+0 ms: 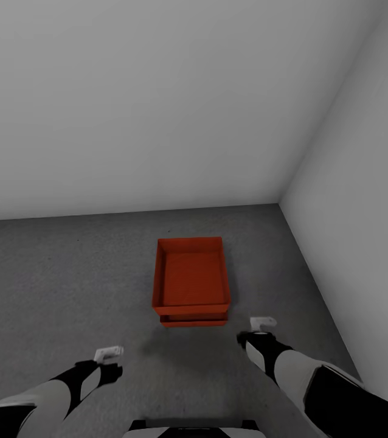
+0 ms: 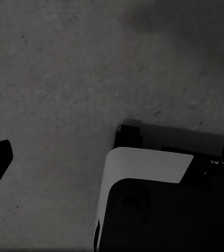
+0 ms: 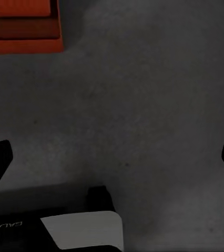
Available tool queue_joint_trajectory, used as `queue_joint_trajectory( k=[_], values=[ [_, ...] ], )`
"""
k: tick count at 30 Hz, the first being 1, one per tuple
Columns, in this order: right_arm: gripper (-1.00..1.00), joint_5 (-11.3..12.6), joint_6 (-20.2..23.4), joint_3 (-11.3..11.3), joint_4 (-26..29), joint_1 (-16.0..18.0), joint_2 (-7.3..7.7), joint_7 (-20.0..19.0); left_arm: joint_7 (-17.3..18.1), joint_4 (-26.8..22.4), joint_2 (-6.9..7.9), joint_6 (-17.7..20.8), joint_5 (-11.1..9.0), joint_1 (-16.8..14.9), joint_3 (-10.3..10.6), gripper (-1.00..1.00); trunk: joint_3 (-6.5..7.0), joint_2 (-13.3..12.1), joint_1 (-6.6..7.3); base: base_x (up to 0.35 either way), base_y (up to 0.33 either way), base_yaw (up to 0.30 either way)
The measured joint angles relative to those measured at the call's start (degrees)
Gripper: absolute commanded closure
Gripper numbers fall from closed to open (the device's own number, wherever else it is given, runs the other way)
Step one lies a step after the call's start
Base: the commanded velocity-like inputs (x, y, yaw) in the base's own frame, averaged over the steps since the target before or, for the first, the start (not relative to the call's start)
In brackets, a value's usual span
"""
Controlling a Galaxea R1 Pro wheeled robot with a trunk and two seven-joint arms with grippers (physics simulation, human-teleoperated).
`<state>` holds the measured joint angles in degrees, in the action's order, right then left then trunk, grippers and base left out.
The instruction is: Move the two storage containers from the living room to the garage. In the garage, place one container on the floor and stack the other container on top of it (either order is fine).
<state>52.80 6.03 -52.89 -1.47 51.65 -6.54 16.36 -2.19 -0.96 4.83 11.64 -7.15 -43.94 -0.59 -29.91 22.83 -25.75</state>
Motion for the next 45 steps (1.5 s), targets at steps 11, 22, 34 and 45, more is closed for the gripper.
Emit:
queue_joint_trajectory(
  k=[11, 22, 34, 45],
  values=[
    [-1.00, 0.15, -1.12, 0.16, -0.13, -5.61, 0.00, 0.27, -0.01, 0.41, 1.38, -0.02, 0.02, 0.48, 0.00, -1.00, 0.09, 0.00, 0.01, 0.000, 0.000, 0.000],
    [-1.00, -0.11, -5.06, 0.05, -0.09, -13.61, 0.03, 0.59, -0.03, 0.40, 2.26, -1.53, 0.08, 0.46, 0.06, -1.00, 1.00, 0.01, 0.00, 0.000, 0.000, 0.000],
    [-1.00, -0.40, -7.63, 0.13, -0.12, -21.25, 1.58, 0.65, -0.04, 0.48, 2.39, -2.43, 0.14, 1.82, 0.08, -1.00, 2.07, 0.01, 0.00, 0.000, 0.000, 0.000],
    [-1.00, -0.53, -13.25, 0.12, -0.12, -32.63, 3.07, 0.11, -0.08, 0.49, 2.12, -6.05, 0.34, 9.97, 0.07, -1.00, 3.06, 0.01, 0.00, 0.000, 0.000, 0.000]
  ],
)
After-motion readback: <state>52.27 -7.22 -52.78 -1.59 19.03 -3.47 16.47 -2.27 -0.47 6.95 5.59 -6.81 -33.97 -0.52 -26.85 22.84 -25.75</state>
